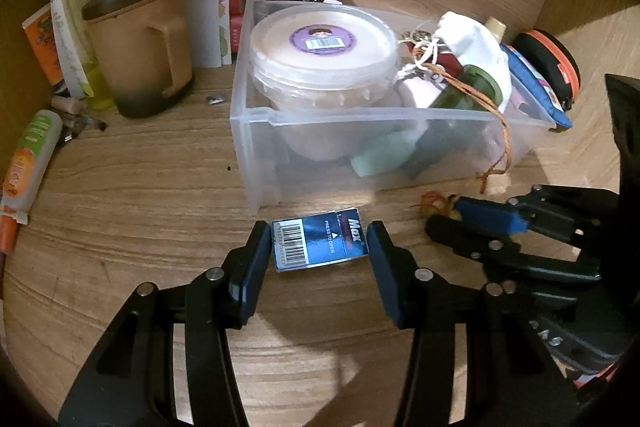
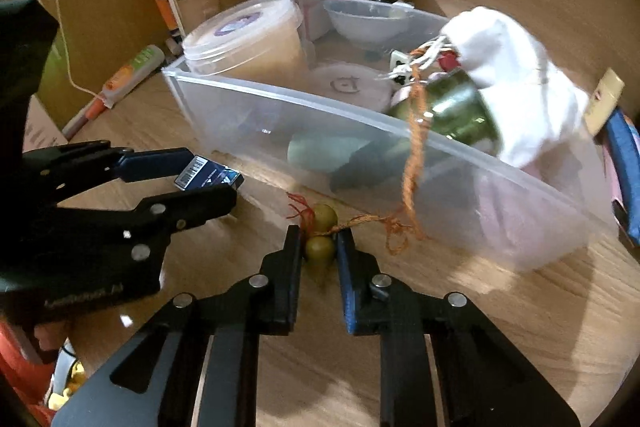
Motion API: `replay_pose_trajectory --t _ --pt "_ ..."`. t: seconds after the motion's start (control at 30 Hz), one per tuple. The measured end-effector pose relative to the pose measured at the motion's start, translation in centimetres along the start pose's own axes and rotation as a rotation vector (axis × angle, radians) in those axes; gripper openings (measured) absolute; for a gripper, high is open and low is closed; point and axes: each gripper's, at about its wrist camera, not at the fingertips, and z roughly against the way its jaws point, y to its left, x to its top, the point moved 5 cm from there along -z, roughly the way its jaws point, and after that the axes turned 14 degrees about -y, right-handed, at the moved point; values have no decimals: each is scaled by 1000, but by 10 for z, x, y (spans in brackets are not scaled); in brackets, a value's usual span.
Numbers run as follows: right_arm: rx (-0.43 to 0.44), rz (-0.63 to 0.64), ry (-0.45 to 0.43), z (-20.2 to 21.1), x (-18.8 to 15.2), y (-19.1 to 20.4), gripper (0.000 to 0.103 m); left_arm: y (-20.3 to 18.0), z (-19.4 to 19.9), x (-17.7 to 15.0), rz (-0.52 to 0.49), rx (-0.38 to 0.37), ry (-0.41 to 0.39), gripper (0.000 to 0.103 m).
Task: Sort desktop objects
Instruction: 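Grasp the blue Max card pack with the left tool while the right tool grasps the beads, then lower the card pack and beads into the clear box and open both tools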
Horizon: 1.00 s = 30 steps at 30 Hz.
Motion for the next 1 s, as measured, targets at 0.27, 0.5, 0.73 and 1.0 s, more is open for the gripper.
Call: replay_pose_trajectory --t 0.27,0.5,0.73,1.0 --pt "-4 -83 -55 39 -6 -25 15 -18 7 5 -10 -27 -13 49" --pt "-8 -175 -154 70 12 -52 15 -44 19 24 -48 -53 -68 49" --pt "-58 -185 -222 85 30 -74 15 -56 23 49 -65 -54 -111 49" --pt "-89 -205 -218 75 37 -96 15 -64 19 72 -103 -43 -149 49"
